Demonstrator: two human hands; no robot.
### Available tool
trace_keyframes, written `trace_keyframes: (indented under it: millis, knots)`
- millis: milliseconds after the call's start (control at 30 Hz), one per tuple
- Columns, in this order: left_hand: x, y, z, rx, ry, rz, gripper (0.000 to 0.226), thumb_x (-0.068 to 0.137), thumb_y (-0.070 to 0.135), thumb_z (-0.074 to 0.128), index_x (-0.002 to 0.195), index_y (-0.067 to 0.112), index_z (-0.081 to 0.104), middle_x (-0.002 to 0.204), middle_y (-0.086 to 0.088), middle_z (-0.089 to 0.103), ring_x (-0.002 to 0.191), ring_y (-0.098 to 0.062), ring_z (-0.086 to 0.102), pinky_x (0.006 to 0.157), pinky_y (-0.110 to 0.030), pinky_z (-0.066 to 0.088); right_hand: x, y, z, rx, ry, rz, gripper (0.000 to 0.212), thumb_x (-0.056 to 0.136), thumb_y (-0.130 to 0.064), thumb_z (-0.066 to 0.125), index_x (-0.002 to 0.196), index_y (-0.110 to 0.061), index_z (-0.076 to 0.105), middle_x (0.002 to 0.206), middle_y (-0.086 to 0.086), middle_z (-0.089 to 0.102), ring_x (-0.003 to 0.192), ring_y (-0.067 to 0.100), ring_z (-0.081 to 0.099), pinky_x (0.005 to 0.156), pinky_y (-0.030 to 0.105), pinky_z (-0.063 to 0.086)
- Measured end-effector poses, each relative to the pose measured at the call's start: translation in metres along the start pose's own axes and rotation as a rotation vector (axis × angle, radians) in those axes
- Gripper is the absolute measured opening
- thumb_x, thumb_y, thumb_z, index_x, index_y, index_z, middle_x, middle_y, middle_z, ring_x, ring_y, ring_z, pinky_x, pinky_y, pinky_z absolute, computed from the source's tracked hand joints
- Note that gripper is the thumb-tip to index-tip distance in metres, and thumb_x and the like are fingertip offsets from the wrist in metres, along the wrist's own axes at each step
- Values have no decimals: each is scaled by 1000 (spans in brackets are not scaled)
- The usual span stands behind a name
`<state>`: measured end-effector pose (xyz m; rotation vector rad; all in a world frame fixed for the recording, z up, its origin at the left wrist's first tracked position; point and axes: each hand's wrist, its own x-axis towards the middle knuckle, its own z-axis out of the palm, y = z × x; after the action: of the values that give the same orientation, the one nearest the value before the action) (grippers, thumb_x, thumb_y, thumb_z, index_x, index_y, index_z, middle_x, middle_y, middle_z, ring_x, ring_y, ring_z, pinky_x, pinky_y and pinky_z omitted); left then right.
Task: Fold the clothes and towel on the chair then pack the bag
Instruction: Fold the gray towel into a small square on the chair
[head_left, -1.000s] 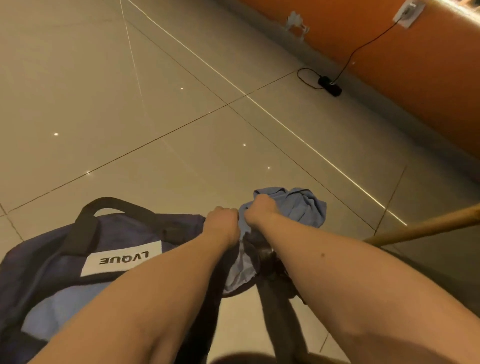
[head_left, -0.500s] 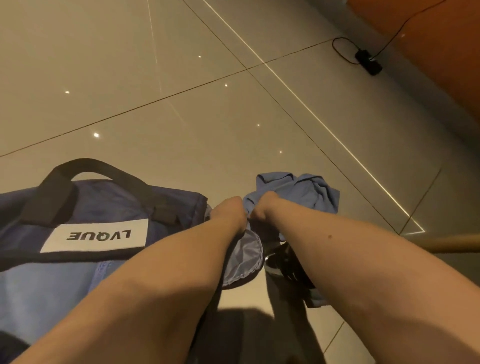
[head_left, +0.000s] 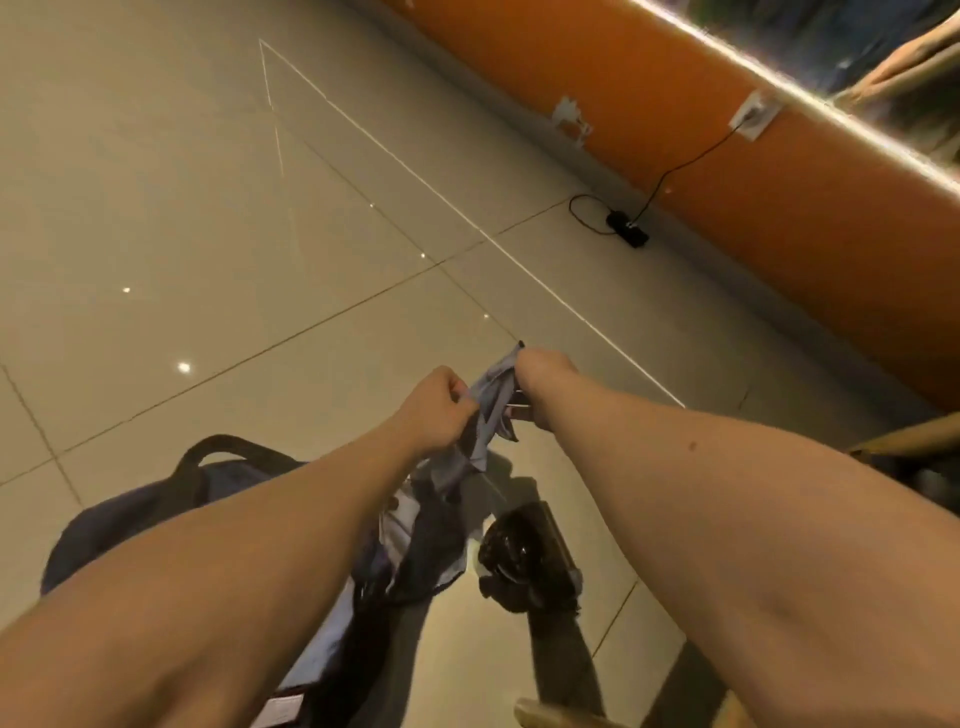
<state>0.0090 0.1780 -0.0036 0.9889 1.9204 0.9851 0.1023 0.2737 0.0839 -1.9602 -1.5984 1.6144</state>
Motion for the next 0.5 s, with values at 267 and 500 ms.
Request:
trace_keyframes:
  millis: [267,500]
  knots:
    - [-110,170,-73,13,6,207,7,97,17,61,96,13,55,90,-13,66,78,-19,59,66,-29,46,-177,-53,-108,465,-74,-117,22,98,-9,52,113,-1,67,105,21,73,96,34,72,72,42,63]
    - [-245,289,-94,-70,-49,385,15,90,21,69,96,15,57,97,-15,68,94,-33,69,87,-55,59,-339,-34,-193,601,-183,-289,20,93,-13,46,105,-6,60,108,18,61,113,34,58,106,55,44]
